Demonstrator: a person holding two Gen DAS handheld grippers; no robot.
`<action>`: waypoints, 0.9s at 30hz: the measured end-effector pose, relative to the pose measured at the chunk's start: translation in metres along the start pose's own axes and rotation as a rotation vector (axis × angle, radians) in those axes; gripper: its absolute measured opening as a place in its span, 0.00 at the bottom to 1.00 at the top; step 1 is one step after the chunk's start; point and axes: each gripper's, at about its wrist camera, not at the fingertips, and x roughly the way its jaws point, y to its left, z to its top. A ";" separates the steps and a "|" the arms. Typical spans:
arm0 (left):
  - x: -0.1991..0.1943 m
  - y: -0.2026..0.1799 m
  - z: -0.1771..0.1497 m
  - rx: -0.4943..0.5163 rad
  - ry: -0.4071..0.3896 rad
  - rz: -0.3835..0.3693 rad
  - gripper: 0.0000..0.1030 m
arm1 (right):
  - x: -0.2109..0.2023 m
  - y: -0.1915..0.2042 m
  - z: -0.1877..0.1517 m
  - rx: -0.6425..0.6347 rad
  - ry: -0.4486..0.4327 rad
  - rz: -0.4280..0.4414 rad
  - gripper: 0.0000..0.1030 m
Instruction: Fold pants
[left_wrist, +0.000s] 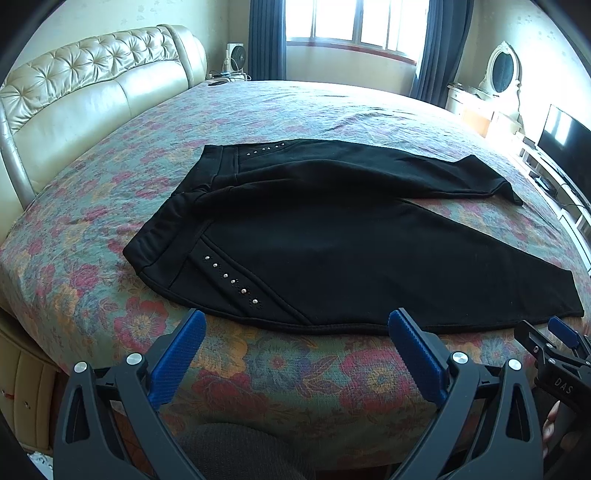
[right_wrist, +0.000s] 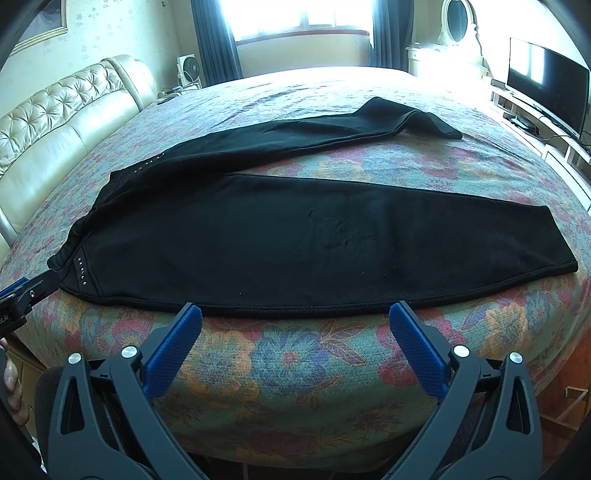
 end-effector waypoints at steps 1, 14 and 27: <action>0.000 0.000 0.000 0.002 0.001 0.000 0.96 | 0.001 0.000 0.000 0.001 0.002 0.000 0.98; 0.000 -0.003 -0.001 0.004 -0.008 -0.004 0.96 | 0.002 -0.002 0.003 0.013 0.007 0.006 0.98; 0.003 -0.005 0.005 0.042 0.007 -0.082 0.96 | 0.001 -0.002 0.003 0.019 0.007 0.022 0.98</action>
